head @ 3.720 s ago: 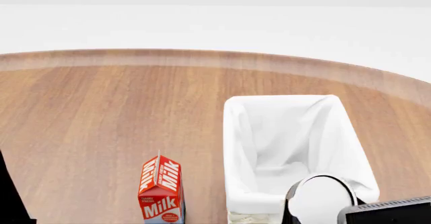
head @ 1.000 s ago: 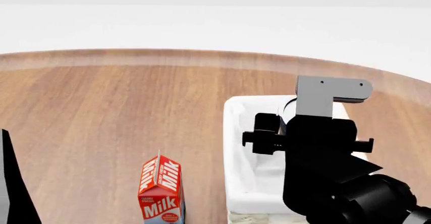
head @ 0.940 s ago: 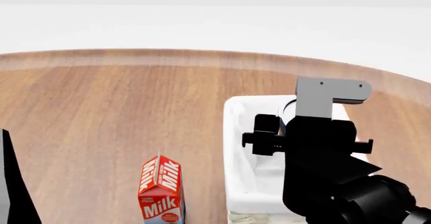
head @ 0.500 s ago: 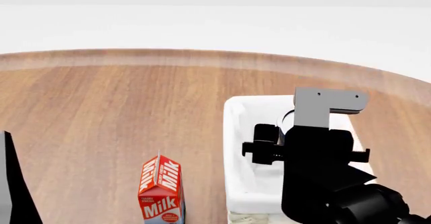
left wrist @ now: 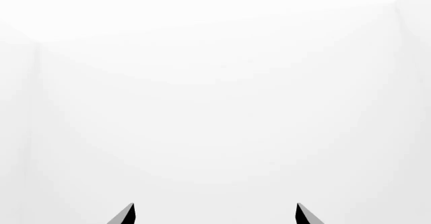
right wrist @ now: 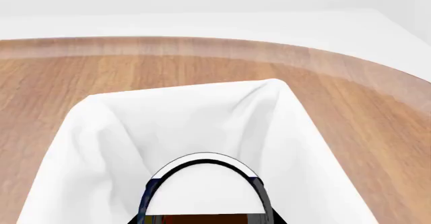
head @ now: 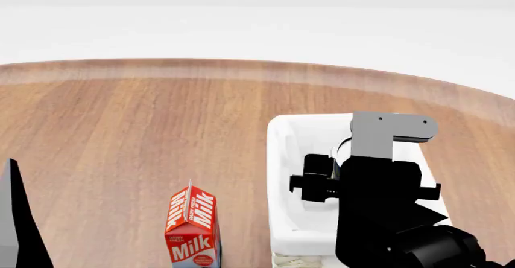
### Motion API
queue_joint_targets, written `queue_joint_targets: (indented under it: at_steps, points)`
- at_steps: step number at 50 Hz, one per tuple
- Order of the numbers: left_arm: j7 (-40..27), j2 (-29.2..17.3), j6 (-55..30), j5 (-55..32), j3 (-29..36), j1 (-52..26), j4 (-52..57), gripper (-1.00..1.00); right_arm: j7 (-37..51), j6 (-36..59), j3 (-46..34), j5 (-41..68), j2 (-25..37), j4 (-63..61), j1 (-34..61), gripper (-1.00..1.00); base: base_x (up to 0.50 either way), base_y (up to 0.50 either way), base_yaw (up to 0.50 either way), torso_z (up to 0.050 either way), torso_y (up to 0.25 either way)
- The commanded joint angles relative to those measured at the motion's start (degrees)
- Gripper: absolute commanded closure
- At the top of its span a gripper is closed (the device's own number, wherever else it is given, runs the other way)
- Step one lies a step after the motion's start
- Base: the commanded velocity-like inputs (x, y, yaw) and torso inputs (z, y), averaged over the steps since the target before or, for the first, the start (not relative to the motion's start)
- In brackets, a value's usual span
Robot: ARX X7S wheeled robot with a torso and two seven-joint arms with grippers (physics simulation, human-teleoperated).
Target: Pick up the alphabet soup and the tomato sauce, and put them in the basket.
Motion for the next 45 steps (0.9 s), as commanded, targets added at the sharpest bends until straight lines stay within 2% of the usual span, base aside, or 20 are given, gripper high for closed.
queue_joint_targets:
  at_steps: [1, 2, 27, 45]
  points:
    - [0.25, 0.29, -0.25, -0.08, -0.16, 0.01, -0.14, -1.00, 0.09, 1.23, 1.18, -2.42, -0.35, 0.94, 0.33, 1.00, 0.00, 0.00, 0.00, 0.000, 0.000]
    - [0.22, 0.27, -0.29, -0.05, -0.20, 0.01, -0.07, -1.00, 0.10, 1.33, 1.14, -2.45, -0.38, 1.01, 0.35, -1.00, 0.00, 0.00, 0.00, 0.000, 0.000]
    - [0.51, 0.59, -0.94, -0.10, -0.49, 0.14, 0.35, -1.00, 0.54, -0.67, 1.98, -4.87, 0.43, -1.58, 1.44, -1.00, 0.00, 0.00, 0.00, 0.000, 0.000]
    - [0.83, 1.12, -1.05, 0.18, -0.48, 0.50, -0.18, -1.00, 1.32, 2.50, 1.96, -8.72, 5.49, -13.82, 10.48, -1.00, 0.00, 0.00, 0.00, 0.001, 0.000]
